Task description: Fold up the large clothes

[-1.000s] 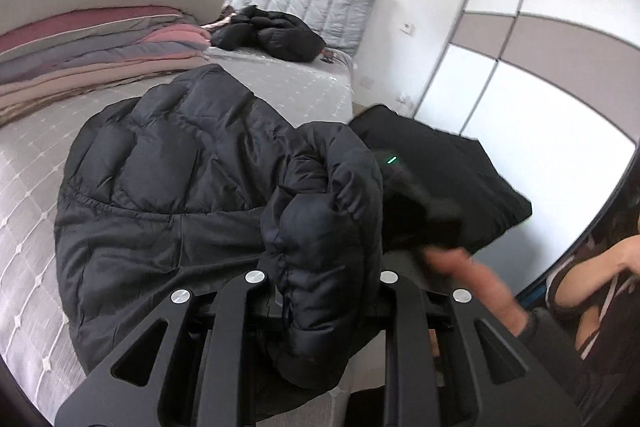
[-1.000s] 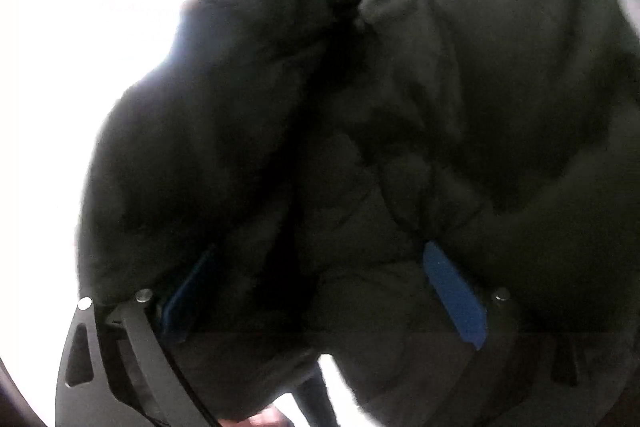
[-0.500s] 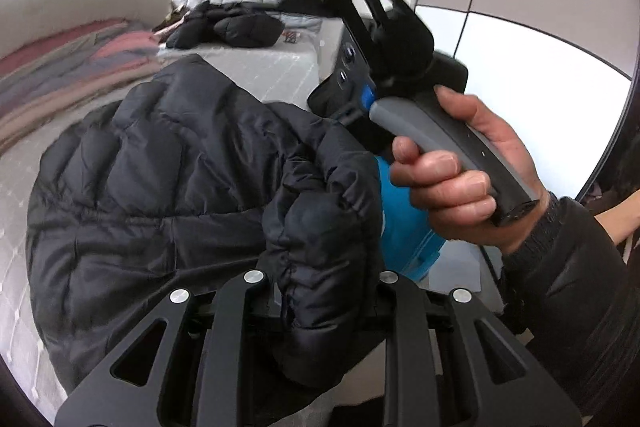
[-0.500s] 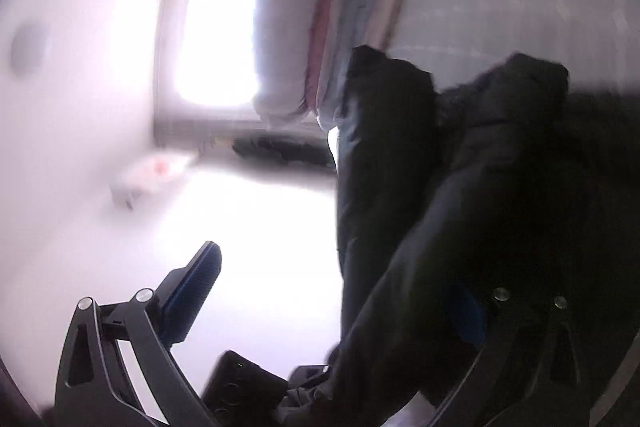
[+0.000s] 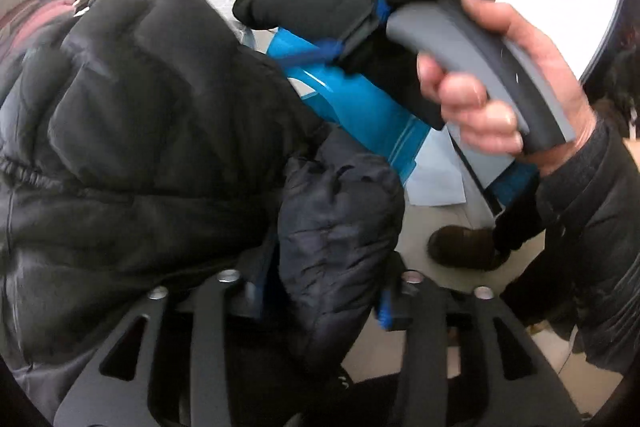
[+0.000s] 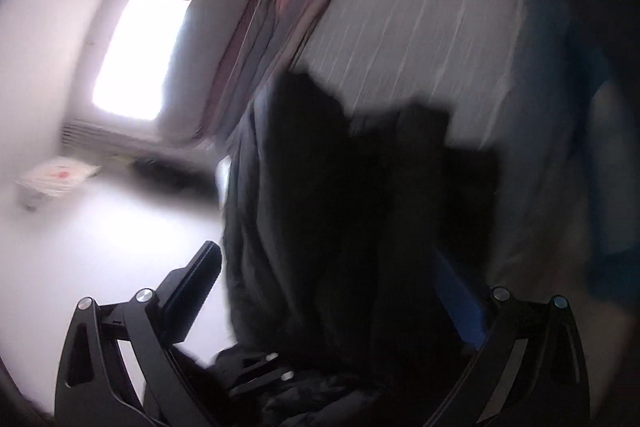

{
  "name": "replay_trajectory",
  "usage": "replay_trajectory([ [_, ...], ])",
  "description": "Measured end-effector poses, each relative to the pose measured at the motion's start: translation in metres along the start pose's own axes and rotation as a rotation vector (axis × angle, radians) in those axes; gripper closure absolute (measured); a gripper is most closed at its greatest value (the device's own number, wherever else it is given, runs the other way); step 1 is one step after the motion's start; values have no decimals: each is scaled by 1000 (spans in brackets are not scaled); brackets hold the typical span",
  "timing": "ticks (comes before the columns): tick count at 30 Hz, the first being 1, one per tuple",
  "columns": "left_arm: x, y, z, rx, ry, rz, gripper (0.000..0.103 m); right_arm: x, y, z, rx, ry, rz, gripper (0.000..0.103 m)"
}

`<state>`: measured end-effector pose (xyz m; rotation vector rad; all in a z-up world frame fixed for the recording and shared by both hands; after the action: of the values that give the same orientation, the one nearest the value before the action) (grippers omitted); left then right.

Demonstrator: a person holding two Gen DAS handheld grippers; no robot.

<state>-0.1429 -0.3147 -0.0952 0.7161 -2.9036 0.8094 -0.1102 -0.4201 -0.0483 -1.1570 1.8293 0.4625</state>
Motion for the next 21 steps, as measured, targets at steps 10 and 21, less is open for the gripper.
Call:
replay_trajectory([
  [10,16,24,-41,-1,-32,17,43,-43,-20,51,-45,42,-154,8],
  [21,-81,34,-130,261,-5,-341,34,-56,10,-2,101,124,-301,82],
])
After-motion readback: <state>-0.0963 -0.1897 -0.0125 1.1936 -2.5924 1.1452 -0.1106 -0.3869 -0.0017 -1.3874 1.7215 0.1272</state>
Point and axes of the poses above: each gripper's, at about its wrist camera, not at the fingertips, and z roughly the way its jaws point, x to its right, y to its underside, the point moved 10 cm from there along z, roughly the way its jaws point, and after that the axes turned 7 degrees about -x, right-handed, at the moved point
